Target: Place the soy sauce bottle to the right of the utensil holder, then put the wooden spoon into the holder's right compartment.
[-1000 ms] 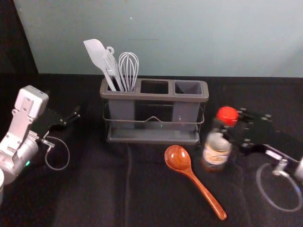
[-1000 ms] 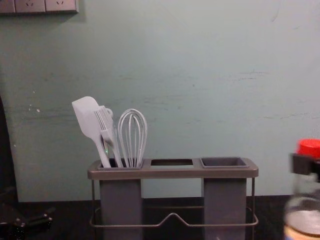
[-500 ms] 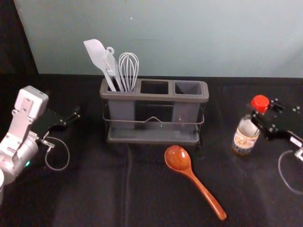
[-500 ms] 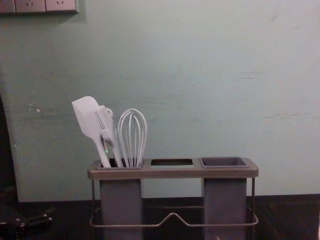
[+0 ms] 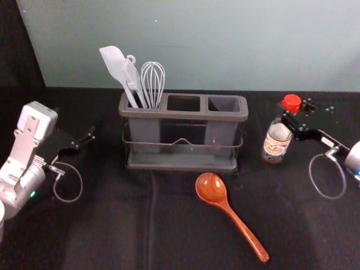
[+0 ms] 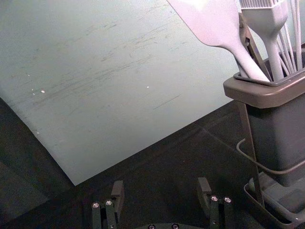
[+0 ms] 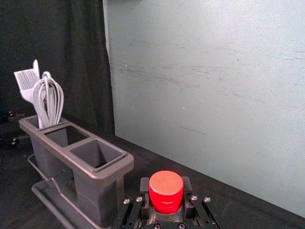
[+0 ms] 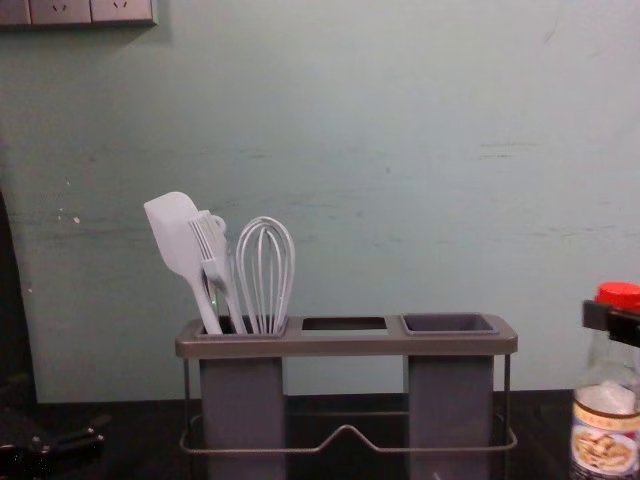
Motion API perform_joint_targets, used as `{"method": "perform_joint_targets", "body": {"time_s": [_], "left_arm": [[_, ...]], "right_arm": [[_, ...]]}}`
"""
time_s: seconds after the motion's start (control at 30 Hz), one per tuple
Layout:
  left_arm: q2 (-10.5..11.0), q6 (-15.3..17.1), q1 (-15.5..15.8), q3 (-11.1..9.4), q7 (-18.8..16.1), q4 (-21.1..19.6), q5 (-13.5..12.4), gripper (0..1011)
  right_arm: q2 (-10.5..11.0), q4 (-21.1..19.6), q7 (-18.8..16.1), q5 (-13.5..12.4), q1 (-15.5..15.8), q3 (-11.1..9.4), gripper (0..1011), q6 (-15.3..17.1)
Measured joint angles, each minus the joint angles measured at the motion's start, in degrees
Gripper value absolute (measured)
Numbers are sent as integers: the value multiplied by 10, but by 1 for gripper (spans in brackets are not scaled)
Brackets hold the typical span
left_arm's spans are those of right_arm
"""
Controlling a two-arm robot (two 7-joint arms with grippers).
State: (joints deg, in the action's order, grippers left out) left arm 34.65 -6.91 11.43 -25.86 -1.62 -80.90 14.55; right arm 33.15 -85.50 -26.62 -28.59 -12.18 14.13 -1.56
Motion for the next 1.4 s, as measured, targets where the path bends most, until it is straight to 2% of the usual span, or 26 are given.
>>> {"method": "perform_joint_targets", "body": {"time_s": [0.07,0.3,0.77,1.1,1.4], "left_arm": [[0,0,0,0,0,0,0,1005],[0,0,0,0,0,0,0,1005],[0,0,0,0,0,0,0,1005],[0,0,0,0,0,0,0,1005],[0,0,0,0,0,0,0,1005]], "right_arm": [[-13,21,-6,6,-23,8,382,2],[-35,54,-8,22,-53,20,382,0],[-58,81,-10,34,-63,26,383,-7],[-65,98,-18,33,-65,25,382,-15],[-64,97,-18,33,-64,25,397,-14]]}}
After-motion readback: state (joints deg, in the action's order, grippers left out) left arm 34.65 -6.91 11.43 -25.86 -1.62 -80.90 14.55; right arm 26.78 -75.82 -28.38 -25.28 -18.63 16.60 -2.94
